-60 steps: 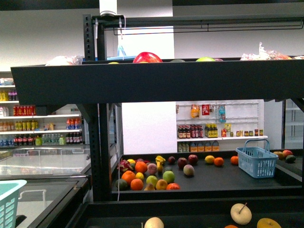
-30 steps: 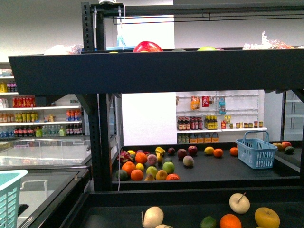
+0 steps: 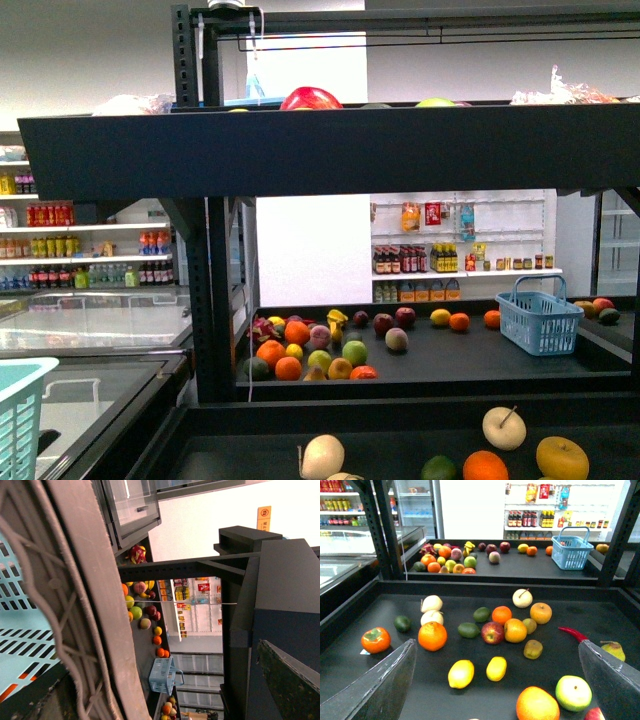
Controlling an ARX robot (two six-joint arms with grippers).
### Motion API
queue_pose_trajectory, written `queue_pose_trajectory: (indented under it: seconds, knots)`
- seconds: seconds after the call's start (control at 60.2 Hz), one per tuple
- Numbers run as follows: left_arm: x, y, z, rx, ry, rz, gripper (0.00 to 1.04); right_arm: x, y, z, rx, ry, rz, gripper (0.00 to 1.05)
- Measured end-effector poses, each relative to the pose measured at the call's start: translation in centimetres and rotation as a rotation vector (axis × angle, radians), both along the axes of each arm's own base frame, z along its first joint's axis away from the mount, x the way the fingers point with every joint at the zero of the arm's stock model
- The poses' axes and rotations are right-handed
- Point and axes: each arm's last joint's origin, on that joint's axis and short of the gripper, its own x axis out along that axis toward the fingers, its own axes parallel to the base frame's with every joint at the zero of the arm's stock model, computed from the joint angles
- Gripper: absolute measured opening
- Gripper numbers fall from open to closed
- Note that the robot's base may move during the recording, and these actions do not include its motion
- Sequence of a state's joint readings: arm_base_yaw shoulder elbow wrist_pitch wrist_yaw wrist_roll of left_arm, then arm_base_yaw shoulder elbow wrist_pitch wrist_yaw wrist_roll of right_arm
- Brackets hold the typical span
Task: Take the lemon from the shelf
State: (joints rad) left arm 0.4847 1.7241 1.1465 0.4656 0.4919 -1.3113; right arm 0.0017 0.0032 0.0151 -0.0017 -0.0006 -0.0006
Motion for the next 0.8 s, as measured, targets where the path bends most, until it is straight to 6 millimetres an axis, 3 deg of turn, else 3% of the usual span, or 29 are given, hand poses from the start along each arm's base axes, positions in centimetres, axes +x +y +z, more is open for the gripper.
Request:
queue_pose_trajectory:
  seconds: [0.415,0.481,0.498,0.68,0.797]
  knots:
    - [2.3,0.8,-0.1,-0.003,0.044,0.023,0.95,0.0,0.0,0.0,0.0,0.0,0.0,0.97]
    - [2.3,0.7,-0.1,-0.003,0.051,0.022,0.82,0.0,0.0,0.0,0.0,0.0,0.0,0.97]
    - [2.4,0.8,-0.5,-0.01,0.072,0.03,0.55,0.0,0.0,0.0,0.0,0.0,0.0,0.97]
    - [2.3,0.8,-1.0,-0.029,0.084,0.031,0.2,0.0,0.0,0.0,0.0,0.0,0.0,0.97]
    - [1.9,0.6,-1.0,-0.001,0.086,0.011,0.14,0.0,0.0,0.0,0.0,0.0,0.0,0.97]
